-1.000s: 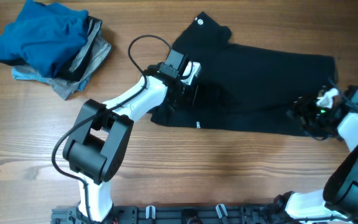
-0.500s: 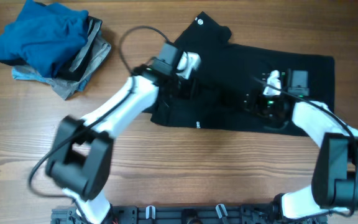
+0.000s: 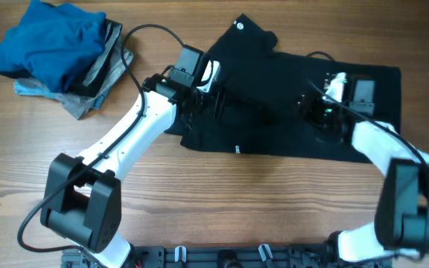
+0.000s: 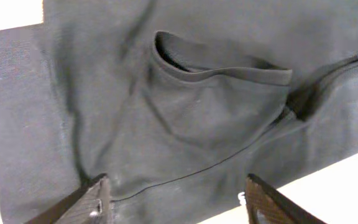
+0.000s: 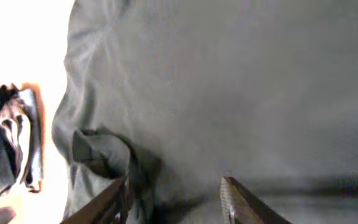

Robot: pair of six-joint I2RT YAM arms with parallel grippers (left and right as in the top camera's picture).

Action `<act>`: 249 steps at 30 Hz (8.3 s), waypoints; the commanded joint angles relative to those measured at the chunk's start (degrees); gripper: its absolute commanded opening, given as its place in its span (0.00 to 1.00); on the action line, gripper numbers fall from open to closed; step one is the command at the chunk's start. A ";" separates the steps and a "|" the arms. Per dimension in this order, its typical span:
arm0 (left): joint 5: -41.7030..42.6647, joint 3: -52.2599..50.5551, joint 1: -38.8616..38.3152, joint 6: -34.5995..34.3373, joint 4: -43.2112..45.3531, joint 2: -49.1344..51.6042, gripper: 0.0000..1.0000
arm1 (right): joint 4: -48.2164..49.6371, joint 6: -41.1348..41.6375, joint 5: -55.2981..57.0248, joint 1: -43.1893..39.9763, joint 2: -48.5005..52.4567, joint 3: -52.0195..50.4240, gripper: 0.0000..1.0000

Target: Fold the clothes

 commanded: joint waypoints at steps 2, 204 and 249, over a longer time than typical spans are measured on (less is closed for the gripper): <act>-2.43 0.46 0.85 0.50 0.15 0.20 0.77 | -10.40 -8.61 -0.94 -5.55 -11.87 1.18 0.54; 3.85 20.98 10.97 13.29 8.90 16.22 0.04 | -2.75 -18.47 18.03 -16.00 12.02 16.76 0.04; -8.85 20.44 12.09 11.76 -32.41 11.74 0.04 | -40.02 -9.70 26.99 -19.78 0.63 16.76 0.04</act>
